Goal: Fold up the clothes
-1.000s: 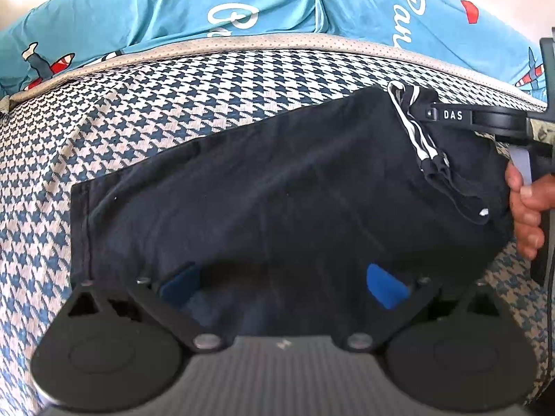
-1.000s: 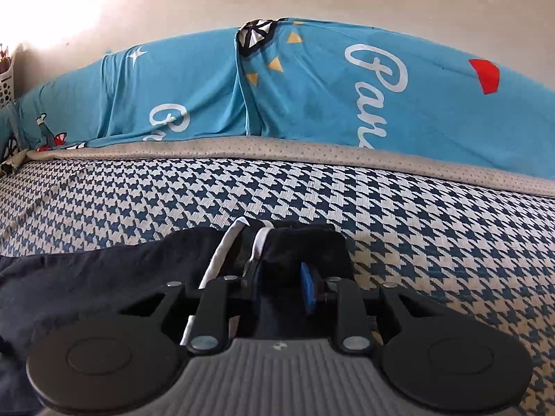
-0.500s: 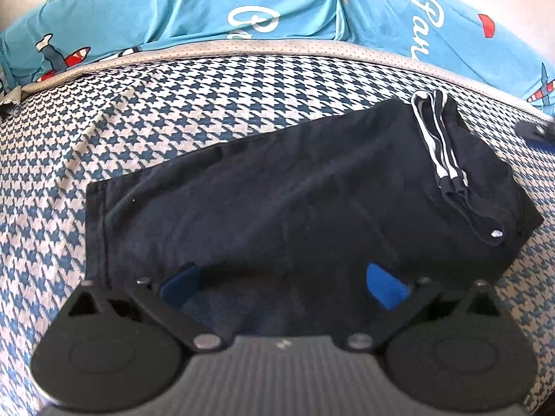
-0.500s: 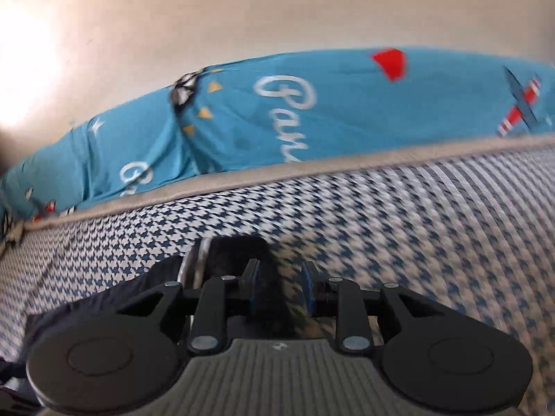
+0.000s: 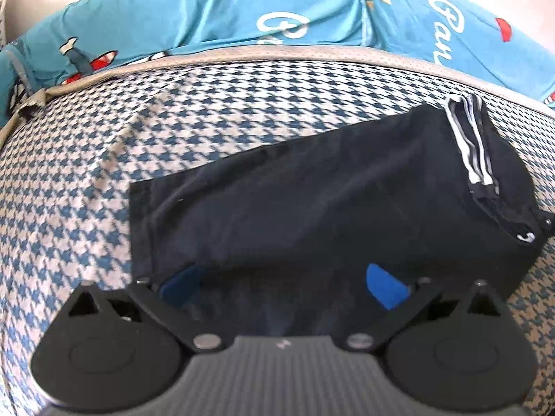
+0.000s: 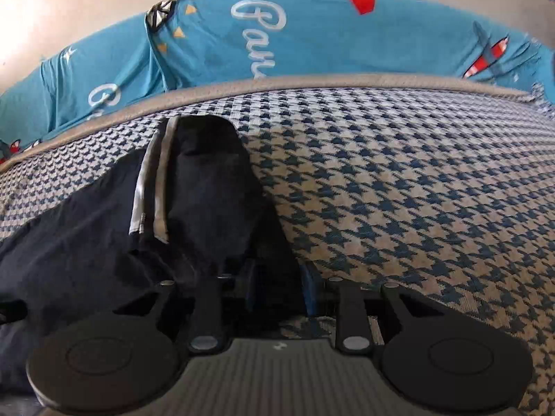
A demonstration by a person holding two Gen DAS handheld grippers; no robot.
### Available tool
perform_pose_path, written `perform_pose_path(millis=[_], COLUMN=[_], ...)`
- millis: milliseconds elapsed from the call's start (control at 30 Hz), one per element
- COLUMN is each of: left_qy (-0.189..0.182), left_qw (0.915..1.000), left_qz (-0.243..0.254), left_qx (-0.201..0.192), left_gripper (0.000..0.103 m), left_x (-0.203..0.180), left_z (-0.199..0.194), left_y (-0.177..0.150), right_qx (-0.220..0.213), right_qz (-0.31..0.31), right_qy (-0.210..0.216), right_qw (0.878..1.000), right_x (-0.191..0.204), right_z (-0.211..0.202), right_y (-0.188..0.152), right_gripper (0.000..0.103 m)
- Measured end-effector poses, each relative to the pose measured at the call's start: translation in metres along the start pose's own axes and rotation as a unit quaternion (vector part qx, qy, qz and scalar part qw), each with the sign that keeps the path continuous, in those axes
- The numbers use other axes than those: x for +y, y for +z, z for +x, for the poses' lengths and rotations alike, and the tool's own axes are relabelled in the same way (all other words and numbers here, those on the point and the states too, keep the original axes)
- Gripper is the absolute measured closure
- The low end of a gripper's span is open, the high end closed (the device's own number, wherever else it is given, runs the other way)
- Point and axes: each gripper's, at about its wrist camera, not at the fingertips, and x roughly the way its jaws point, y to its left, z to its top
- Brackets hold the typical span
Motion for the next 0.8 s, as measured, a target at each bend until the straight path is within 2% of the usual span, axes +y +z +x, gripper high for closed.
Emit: perform_pose_path(millis=[267, 333, 500, 600, 800], left_qy=[-0.003, 0.001, -0.002, -0.007, -0.023], left_qw=[0.9996, 0.9995, 0.9984, 0.998, 0.9969], left_qz=[-0.027, -0.033, -0.057, -0.063, -0.074], left_qx=[0.002, 0.0, 0.002, 0.008, 0.018], left_gripper=[0.0, 0.0, 0.0, 0.0, 0.0], left_x=[0.031, 0.039, 0.06, 0.067, 0.078], left_z=[-0.008, -0.01, -0.015, -0.018, -0.023], left_y=[-0.007, -0.008, -0.012, -0.014, -0.019], right_qx=[-0.041, -0.055, -0.075, -0.059, -0.045], right_qz=[0.025, 0.013, 0.001, -0.009, -0.091], right_qy=[-0.018, -0.022, 0.018, 0.074, 0.154], right_qw=[0.999, 0.998, 0.997, 0.995, 0.983], right_x=[0.004, 0.008, 0.027, 0.043, 0.09], right_z=[-0.022, -0.034, -0.06, -0.07, -0.09], right_y=[-0.011, -0.019, -0.043, -0.056, -0.081], right_gripper=[0.075, 0.074, 0.074, 0.074, 0.074])
